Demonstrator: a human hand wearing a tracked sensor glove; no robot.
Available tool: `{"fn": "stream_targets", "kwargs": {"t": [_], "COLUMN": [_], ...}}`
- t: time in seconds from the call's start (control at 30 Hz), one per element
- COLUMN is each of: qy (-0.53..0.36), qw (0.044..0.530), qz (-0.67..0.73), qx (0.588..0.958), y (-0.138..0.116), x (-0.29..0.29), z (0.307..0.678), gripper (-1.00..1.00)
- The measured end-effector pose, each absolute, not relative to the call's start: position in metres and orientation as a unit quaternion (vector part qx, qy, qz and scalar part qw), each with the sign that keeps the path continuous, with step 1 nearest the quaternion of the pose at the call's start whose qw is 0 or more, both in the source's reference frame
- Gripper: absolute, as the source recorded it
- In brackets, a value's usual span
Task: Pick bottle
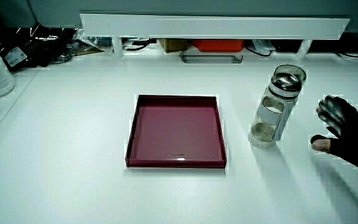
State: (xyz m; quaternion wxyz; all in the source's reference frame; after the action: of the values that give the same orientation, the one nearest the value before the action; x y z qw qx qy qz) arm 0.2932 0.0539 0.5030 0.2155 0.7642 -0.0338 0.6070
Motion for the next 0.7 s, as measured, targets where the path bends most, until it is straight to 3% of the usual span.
{"fn": "stream_targets", "kwargs": {"t": [0.33, 0.43, 0.7], "qy": [-0.008, 0.000, 0.005], "qw": [0.266, 0.285, 0.295], "qz": [0.609, 0.625, 0.638], "qx": [0.747, 0.727, 0.711], "y": [0.021, 0.013, 0.002], "x": [0.272, 0.259, 0.241], "z": [0.520, 0.523, 0.545], "gripper": [0.00, 0.00, 0.00]}}
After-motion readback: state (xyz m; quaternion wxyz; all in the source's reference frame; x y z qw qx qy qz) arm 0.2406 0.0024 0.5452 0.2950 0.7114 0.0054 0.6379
